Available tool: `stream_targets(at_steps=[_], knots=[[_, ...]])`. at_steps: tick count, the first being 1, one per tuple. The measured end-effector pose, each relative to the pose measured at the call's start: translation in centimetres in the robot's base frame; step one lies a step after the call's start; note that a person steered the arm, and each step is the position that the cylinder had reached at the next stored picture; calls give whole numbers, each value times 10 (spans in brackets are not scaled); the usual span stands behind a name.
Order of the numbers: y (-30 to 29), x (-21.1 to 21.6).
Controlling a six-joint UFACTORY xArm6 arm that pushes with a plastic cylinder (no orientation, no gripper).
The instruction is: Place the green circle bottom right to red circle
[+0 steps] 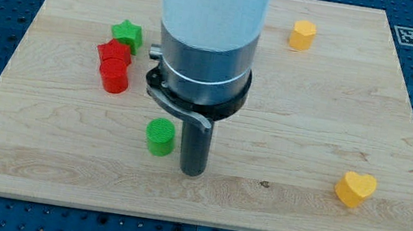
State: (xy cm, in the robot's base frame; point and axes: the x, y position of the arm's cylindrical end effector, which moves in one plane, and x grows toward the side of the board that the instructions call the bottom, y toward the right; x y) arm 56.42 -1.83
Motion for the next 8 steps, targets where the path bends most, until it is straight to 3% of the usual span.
stream_targets(at_steps=[8], knots=[[-50,-31]])
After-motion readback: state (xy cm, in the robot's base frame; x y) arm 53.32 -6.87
